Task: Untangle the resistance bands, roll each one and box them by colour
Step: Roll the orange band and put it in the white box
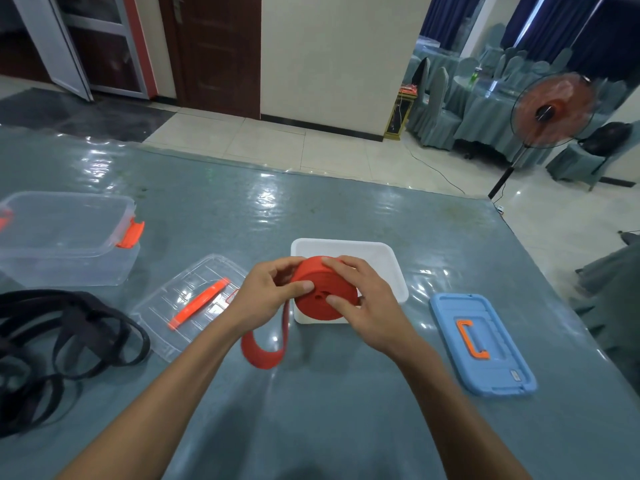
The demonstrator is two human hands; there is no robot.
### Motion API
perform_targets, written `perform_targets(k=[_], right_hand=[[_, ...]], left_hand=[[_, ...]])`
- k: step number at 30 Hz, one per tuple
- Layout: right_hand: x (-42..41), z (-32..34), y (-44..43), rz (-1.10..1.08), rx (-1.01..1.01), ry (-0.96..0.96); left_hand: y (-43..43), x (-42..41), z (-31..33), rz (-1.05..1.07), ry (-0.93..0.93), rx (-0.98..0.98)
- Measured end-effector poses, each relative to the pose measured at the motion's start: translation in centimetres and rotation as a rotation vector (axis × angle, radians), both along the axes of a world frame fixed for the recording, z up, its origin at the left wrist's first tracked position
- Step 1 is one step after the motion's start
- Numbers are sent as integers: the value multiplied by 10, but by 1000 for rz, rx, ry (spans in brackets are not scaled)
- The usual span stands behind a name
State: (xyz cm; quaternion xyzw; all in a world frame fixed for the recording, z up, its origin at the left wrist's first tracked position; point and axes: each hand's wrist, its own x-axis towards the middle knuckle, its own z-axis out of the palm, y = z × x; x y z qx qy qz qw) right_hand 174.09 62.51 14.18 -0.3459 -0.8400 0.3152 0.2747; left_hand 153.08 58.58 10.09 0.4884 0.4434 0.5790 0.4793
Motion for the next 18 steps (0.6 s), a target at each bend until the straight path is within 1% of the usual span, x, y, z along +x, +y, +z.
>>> perform_targets(k=[4, 6, 8, 10, 12, 14, 16, 18], right_hand=[[6, 6, 6, 30, -55, -8], [7, 6, 7, 33, -100, 31], [6, 3, 6, -5, -140, 138], [4, -1, 4, -88, -210, 292], [-3, -4, 1, -182, -305, 465], [-13, -9, -3, -239, -381, 573], [-22, -16, -9, -254, -404, 580], [-23, -21, -13, -257, -347, 491]], left_hand=[[1, 3, 6, -60, 57, -22], [2, 5, 7, -68, 82, -20], [1, 8, 7, -44, 70, 3], [-3, 12, 4, 10, 18, 30], [-7, 22, -1, 96, -57, 34], [-8, 33, -3, 195, -78, 27], [-7, 36, -4, 261, -59, 12], [-7, 32, -4, 251, -49, -4]])
